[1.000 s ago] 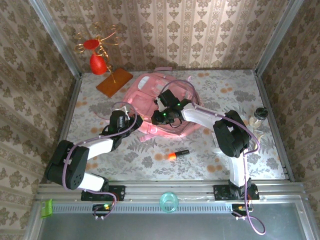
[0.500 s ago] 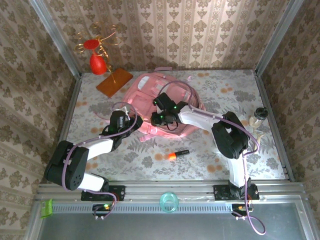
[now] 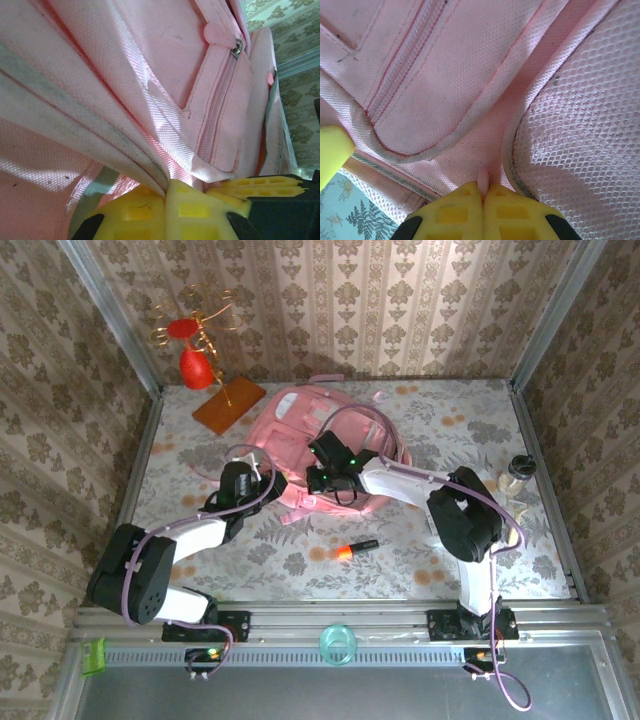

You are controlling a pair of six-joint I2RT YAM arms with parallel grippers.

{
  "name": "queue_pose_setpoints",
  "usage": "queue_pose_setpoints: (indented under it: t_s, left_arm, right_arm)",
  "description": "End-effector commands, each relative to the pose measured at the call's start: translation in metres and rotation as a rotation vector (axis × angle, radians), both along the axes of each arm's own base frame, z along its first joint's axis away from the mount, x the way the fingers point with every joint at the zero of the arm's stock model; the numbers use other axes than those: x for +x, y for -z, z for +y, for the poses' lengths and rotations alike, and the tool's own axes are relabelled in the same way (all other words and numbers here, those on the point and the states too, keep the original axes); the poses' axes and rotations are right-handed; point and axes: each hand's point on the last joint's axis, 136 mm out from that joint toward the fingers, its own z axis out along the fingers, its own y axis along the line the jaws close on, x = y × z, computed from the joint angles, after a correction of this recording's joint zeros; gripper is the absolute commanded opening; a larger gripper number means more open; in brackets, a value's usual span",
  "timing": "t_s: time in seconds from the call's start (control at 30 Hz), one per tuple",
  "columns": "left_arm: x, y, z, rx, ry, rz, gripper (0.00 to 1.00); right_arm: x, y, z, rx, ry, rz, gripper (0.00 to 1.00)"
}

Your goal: Pack books, pencil case, and school supplies into a backpack

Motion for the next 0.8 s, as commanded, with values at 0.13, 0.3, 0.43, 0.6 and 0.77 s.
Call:
queue_pose_setpoints:
  t_s: [0.13, 0.3, 0.43, 0.6, 0.77]
  left_arm:
    - [-0.002, -0.005, 0.016, 0.071, -0.041, -0.046, 0.00]
    - [-0.001, 0.000, 0.026, 0.105, -0.085, -0.041, 0.00]
    - [0.001, 0.002, 0.032, 0.121, -0.107, -0.039, 0.00]
    - [0.004, 0.006, 0.038, 0.143, -0.123, -0.036, 0.00]
    - [0.010, 0.009, 0.049, 0.162, -0.151, -0.029, 0.00]
  right_arm:
    - [0.028, -0.036, -0.057, 0.002, 0.220, -0.185, 0.00]
    - [0.020, -0.043, -0.082, -0.130, 0.292, -0.271, 0.00]
    - [0.012, -0.044, -0.104, -0.252, 0.349, -0.330, 0.00]
    - [-0.001, -0.046, -0.123, -0.335, 0.391, -0.374, 0.00]
    - [-0.017, -0.061, -0.143, -0.361, 0.436, -0.434, 0.00]
